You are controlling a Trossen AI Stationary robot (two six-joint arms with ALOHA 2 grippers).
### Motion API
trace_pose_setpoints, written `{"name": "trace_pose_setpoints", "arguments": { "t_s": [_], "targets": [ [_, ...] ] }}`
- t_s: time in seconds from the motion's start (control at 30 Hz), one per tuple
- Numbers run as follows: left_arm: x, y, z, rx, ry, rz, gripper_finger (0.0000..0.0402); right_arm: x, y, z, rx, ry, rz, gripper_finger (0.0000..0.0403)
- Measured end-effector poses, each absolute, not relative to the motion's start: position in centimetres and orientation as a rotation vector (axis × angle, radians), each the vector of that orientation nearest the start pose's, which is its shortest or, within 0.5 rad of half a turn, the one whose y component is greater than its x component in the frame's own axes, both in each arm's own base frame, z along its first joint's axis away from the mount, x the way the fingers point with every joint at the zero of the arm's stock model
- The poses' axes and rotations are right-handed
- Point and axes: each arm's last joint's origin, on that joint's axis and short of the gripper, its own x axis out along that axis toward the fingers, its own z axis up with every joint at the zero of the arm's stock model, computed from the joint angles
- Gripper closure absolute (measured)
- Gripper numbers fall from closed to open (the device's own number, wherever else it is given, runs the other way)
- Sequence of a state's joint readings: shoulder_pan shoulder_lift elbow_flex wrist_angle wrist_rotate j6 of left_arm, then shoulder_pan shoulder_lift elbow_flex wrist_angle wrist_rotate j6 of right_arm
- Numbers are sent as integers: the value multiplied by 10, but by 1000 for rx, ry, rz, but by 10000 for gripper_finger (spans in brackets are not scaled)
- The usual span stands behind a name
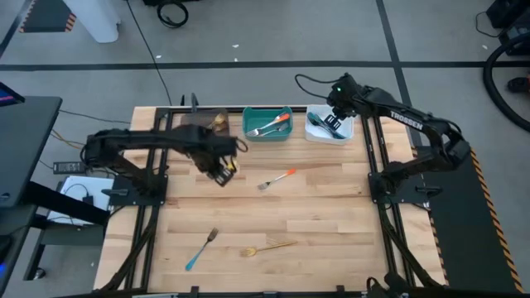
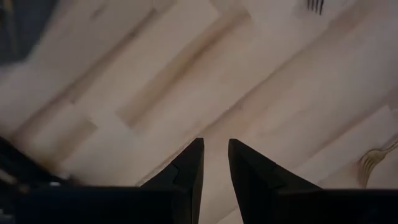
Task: Sort silverware by color (type)
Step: Put the orange fork into the green bin
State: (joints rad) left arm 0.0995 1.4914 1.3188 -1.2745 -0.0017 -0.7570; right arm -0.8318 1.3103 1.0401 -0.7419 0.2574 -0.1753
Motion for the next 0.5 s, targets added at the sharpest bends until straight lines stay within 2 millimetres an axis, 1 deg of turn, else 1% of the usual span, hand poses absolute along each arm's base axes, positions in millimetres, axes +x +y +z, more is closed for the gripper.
{"name": "trace_pose_setpoints", "arguments": {
  "t_s": [0.1,0.17,0.27,0.37,0.5],
  "targets": [
    [265,8,278,-705,1327,621,319,165,-188,273,202,1065,-804,340],
    [268,-2,273,-714,1306,605,319,167,-183,274,266,1015,-690,340],
    [271,-15,268,-718,1273,568,319,176,-175,275,344,934,-499,340],
    [275,-23,263,-713,1238,527,319,192,-169,273,348,885,-343,340],
    [278,-29,261,-711,1210,495,319,217,-154,265,264,897,-211,340]
  ]
}}
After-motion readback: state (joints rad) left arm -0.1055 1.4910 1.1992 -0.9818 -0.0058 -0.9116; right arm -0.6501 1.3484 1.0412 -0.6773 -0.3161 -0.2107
